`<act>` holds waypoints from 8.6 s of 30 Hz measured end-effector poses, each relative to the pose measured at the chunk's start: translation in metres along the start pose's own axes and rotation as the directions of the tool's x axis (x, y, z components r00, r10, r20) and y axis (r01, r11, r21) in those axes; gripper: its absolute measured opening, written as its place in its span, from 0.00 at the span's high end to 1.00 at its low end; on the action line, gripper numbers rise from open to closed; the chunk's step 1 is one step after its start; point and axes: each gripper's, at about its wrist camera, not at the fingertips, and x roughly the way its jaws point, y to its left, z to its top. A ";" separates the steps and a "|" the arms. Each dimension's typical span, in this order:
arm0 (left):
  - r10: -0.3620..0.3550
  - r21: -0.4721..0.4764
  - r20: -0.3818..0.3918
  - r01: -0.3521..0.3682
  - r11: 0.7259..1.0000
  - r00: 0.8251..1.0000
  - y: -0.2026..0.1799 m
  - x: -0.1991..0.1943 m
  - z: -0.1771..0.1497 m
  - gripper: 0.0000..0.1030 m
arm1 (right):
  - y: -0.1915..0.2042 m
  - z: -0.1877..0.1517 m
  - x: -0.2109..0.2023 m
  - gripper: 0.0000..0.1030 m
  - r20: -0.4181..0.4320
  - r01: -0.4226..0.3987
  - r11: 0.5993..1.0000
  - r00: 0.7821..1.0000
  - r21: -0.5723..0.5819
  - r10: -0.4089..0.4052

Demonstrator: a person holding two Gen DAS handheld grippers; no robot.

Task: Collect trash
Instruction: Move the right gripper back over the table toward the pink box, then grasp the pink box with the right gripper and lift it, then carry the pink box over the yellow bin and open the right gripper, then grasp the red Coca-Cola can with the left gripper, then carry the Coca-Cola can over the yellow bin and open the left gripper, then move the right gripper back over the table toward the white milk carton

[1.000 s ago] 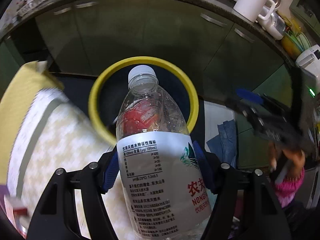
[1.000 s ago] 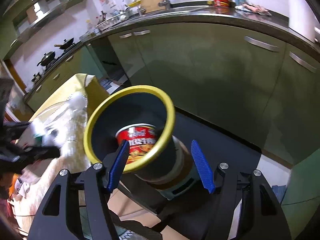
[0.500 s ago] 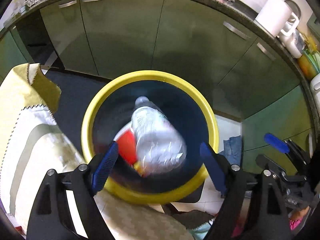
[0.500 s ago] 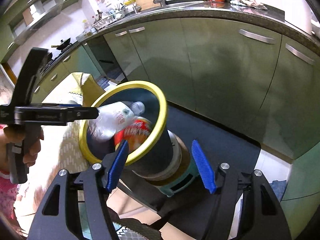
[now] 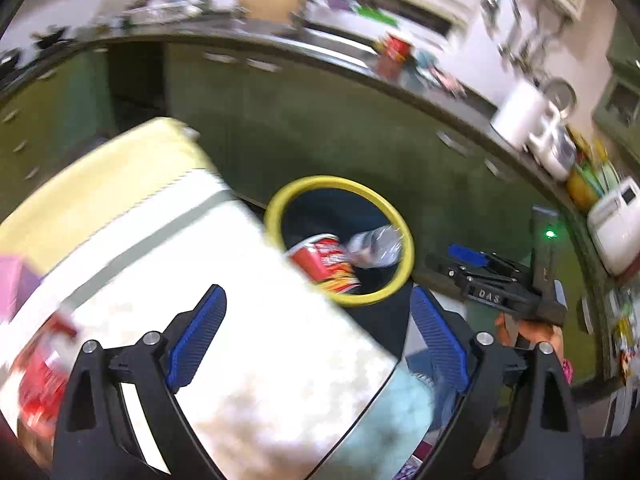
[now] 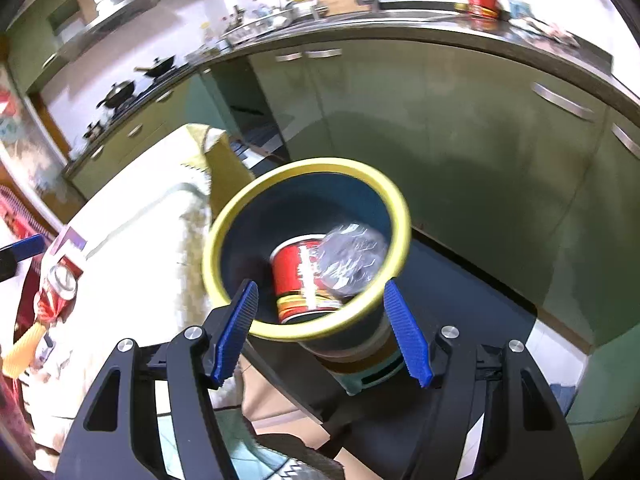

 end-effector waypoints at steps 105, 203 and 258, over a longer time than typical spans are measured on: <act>0.319 -0.268 0.155 -0.272 0.924 0.935 0.113 -0.162 -0.144 0.10 | 0.074 0.114 0.092 0.24 -0.277 -0.067 0.959 0.961 -0.276 -0.013; 0.140 0.404 -0.249 -0.029 0.914 0.958 0.139 -0.009 -0.030 0.30 | 0.081 0.043 0.074 0.13 -0.259 -0.077 0.967 0.966 -0.243 0.012; 0.077 0.104 0.080 -0.085 0.991 0.994 0.068 -0.079 0.019 0.16 | 0.076 0.017 -0.004 0.13 -0.153 -0.175 0.953 0.978 -0.248 0.140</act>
